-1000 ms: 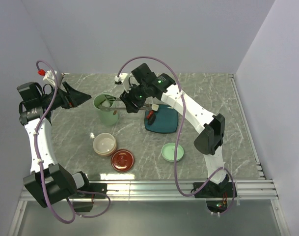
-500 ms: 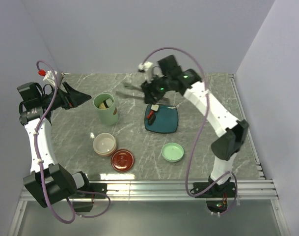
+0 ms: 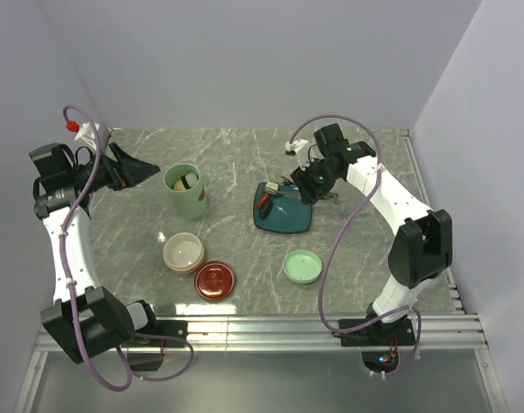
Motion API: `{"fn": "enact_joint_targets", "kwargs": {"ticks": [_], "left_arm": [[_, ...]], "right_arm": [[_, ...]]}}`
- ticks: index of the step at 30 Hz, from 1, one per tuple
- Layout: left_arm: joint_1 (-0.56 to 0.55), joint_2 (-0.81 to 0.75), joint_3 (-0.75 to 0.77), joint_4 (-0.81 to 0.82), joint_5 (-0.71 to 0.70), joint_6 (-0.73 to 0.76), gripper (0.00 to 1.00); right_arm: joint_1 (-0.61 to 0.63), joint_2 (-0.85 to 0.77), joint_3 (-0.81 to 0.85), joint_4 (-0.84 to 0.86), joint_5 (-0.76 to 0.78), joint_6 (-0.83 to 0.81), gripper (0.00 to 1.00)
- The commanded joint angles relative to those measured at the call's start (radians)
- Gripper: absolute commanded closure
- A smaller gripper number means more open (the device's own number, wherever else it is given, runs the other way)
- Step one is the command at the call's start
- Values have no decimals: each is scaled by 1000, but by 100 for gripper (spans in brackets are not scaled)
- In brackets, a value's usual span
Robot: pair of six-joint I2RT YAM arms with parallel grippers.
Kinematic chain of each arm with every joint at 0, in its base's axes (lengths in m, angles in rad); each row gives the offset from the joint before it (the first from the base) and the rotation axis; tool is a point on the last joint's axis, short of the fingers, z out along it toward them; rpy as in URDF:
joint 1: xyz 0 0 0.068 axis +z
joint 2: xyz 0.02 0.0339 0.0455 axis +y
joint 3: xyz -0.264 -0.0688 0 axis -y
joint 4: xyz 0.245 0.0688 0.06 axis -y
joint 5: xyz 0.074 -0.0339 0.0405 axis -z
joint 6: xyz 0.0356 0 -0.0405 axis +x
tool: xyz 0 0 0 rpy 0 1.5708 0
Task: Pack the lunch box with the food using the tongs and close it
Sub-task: Pick up the food using the clamp
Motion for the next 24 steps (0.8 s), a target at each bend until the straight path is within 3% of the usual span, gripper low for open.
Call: {"fn": "enact_joint_targets", "kwargs": {"ticks": [1,24], "left_arm": [[5,-14,22,16,18,7,1],[4,-2,19,14,10,17,1]], "right_arm": [[-26,-14,-13,80,39,-56,45],[-55,54,-9,68,24,-154,42]]}}
